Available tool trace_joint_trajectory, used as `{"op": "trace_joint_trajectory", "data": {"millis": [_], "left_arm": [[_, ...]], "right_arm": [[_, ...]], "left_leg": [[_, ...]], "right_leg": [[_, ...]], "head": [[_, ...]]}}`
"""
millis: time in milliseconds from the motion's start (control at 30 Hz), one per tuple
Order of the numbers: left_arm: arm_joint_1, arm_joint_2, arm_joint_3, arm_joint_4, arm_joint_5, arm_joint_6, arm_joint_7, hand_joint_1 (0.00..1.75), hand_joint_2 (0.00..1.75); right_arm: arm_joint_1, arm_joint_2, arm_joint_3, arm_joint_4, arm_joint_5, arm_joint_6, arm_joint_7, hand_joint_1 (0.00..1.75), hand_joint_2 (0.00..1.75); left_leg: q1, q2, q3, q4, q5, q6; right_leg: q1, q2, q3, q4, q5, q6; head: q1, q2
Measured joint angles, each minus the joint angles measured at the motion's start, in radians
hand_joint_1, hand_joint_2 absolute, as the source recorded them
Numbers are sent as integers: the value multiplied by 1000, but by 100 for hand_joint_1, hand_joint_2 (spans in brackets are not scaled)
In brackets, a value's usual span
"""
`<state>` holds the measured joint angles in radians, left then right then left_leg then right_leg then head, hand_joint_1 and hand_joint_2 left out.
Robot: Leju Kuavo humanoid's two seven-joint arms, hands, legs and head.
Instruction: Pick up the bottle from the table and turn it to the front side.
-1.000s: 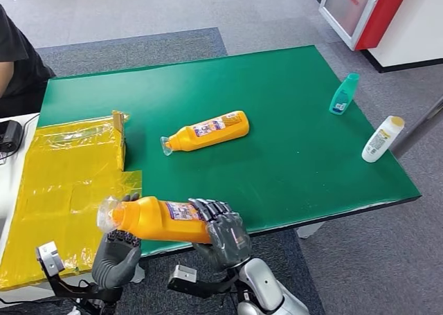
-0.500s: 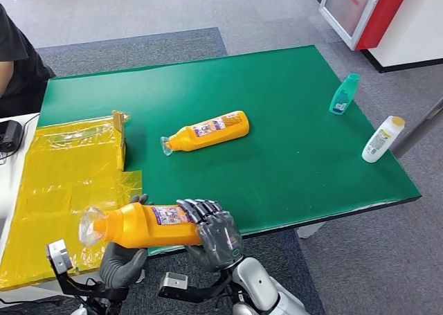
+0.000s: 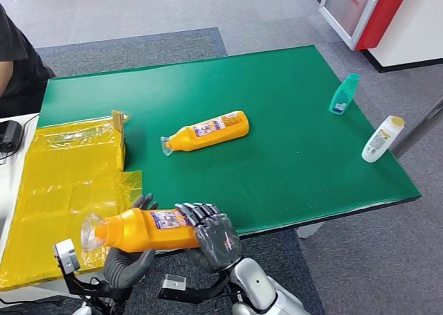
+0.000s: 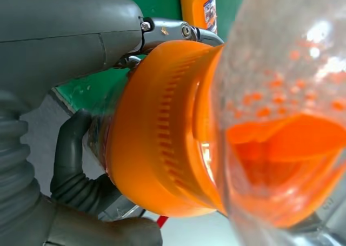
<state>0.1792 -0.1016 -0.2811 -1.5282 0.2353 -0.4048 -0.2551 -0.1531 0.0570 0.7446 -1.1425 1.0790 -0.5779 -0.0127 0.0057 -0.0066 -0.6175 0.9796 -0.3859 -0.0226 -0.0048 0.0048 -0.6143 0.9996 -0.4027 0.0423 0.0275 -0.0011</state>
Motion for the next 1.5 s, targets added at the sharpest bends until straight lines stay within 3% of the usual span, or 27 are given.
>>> {"op": "trace_joint_trajectory", "data": {"millis": [33, 67, 100, 233, 267, 500, 667, 1000, 1133, 1233, 1300, 1367, 1500], "left_arm": [[0, 0, -1, 0, -6, 3, -3, 151, 175], [0, 0, -3, 0, -11, 6, -6, 175, 175], [0, 0, -4, 0, -17, 10, -12, 175, 175], [0, 1, -7, -1, -71, 39, -54, 175, 175], [0, 1, -8, -2, -95, 54, -65, 175, 175], [3, 2, -8, -48, -272, 208, -105, 175, 175], [9, 3, 44, -113, -362, 312, -141, 175, 175], [16, 3, 117, -189, -410, 359, -151, 175, 175], [20, 6, 146, -227, -606, 539, -164, 175, 175], [16, 31, 202, -264, -867, 708, -90, 175, 175], [11, 60, 244, -274, -1021, 765, -26, 175, 175], [3, 98, 282, -274, -1156, 769, 46, 175, 175], [-29, 189, 342, -237, -1417, 682, 237, 175, 175]], "right_arm": [[-2, 0, 1, 5, -2, 0, 0, 175, 175], [-3, 0, 1, 8, -3, 0, 0, 175, 175], [-4, 1, 2, 10, -4, 1, 0, 170, 175], [-6, 2, 3, 13, -7, 5, 7, 8, 175], [-5, 2, 3, 13, -7, 7, 11, 0, 175], [23, -1, -15, -9, -13, 25, 27, 0, 175], [63, -9, -48, -58, -19, 35, 31, 0, 175], [106, -23, -84, -123, -19, 40, 32, 0, 175], [141, -32, -103, -163, -29, 35, 43, 0, 175], [193, -53, -125, -225, -61, 27, 62, 0, 175], [224, -70, -138, -268, -81, 18, 69, 0, 175], [252, -86, -151, -313, -87, 15, 77, 0, 175], [298, -103, -176, -376, -93, 24, 93, 0, 175]], "left_leg": [[0, 0, 0, 0, 0, 0], [0, 0, 0, 0, 0, 0], [0, 0, 0, 0, 0, 0], [0, 0, 0, 0, 0, 0], [0, 0, 0, 0, 0, 0], [0, 0, 0, 0, 0, 0], [0, 0, 0, 0, 0, 0], [0, 0, 0, 0, 0, 0], [0, 0, 0, 0, 0, 0], [0, 0, 0, 0, -1, 0], [0, 0, 0, 0, -1, -1], [1, 0, 0, 0, -1, -1], [2, 0, 0, 0, -1, -3]], "right_leg": [[0, 0, 0, 0, 0, 0], [0, 0, 0, 0, 0, 0], [0, 0, 0, 0, 0, 0], [0, 0, 0, 0, 0, 0], [0, 0, 0, 0, 0, 0], [0, 0, 0, 0, 0, 0], [0, 0, 0, 0, 0, 0], [0, 0, 0, 0, 0, 0], [0, 0, 0, 0, 0, 0], [0, 0, 0, 0, -1, -1], [1, 0, 0, 0, -1, -1], [2, 0, 0, 0, -2, -2], [3, 0, -1, 0, -2, -4]], "head": [[0, 0], [0, 0], [0, 0], [0, 0], [0, 0], [0, 0], [0, 0], [0, 0], [0, 0], [0, 0], [0, 0], [0, 0], [0, 0]]}}
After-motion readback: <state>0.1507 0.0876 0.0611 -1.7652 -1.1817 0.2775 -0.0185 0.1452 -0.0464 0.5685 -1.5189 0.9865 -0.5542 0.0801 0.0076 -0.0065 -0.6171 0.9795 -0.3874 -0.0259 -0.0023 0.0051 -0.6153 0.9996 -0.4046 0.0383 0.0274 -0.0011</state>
